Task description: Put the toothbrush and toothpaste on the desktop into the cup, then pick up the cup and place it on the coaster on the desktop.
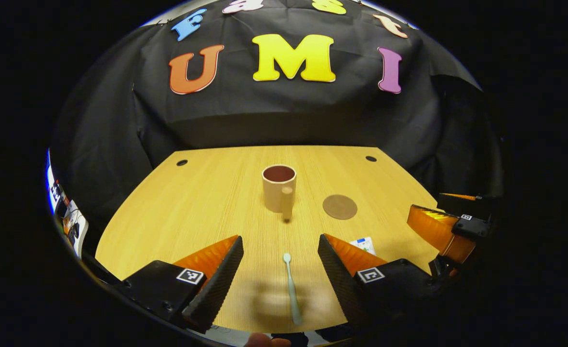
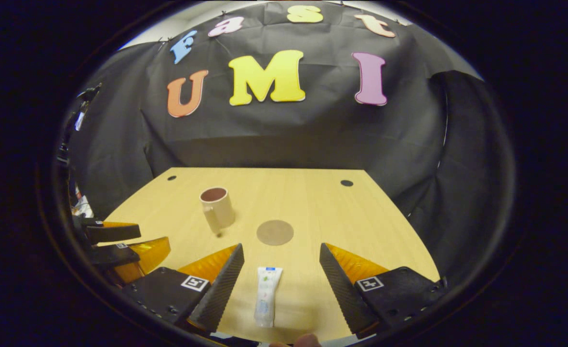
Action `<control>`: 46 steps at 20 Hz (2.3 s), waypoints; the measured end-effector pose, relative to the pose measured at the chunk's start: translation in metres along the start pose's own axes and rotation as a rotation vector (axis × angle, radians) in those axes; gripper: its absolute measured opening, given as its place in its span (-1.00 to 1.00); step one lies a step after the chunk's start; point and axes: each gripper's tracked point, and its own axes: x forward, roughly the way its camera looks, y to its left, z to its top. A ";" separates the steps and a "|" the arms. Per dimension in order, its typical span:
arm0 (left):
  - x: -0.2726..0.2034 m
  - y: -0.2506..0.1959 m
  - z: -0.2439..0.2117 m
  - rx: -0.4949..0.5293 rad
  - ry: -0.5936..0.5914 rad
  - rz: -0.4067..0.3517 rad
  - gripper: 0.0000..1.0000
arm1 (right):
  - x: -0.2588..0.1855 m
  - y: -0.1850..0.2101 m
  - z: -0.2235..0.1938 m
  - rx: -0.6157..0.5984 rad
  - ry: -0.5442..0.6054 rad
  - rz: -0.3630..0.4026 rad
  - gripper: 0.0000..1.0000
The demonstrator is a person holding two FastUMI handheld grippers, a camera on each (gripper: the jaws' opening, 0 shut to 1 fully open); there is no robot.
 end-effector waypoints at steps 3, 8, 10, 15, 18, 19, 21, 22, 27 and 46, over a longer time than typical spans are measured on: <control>0.012 0.005 -0.029 -0.009 0.069 0.013 0.98 | 0.010 0.003 -0.020 -0.023 0.052 0.002 0.91; 0.030 -0.002 -0.078 -0.006 0.196 -0.003 0.98 | 0.017 0.004 -0.041 -0.033 0.109 -0.003 0.91; 0.037 -0.005 -0.094 -0.004 0.240 -0.007 0.99 | 0.017 0.002 -0.042 -0.030 0.121 -0.010 0.91; 0.048 -0.011 -0.106 0.019 0.268 -0.002 0.73 | 0.017 -0.005 -0.042 -0.027 0.118 -0.028 0.91; 0.055 -0.011 -0.110 0.012 0.290 0.011 0.42 | 0.017 -0.005 -0.041 -0.033 0.116 -0.033 0.91; 0.058 -0.010 -0.110 0.010 0.291 0.016 0.31 | 0.016 -0.006 -0.040 -0.035 0.114 -0.034 0.91; 0.061 -0.010 -0.108 0.009 0.285 0.021 0.21 | 0.016 -0.005 -0.039 -0.040 0.110 -0.036 0.91; 0.063 -0.012 -0.107 0.008 0.283 0.015 0.14 | 0.016 -0.006 -0.040 -0.044 0.110 -0.038 0.91; 0.063 -0.011 -0.107 0.001 0.282 0.025 -0.75 | 0.016 -0.005 -0.042 -0.050 0.116 -0.035 0.91; 0.029 0.021 -0.028 -0.028 0.070 0.041 -0.90 | 0.061 0.029 -0.121 0.002 0.451 0.005 0.77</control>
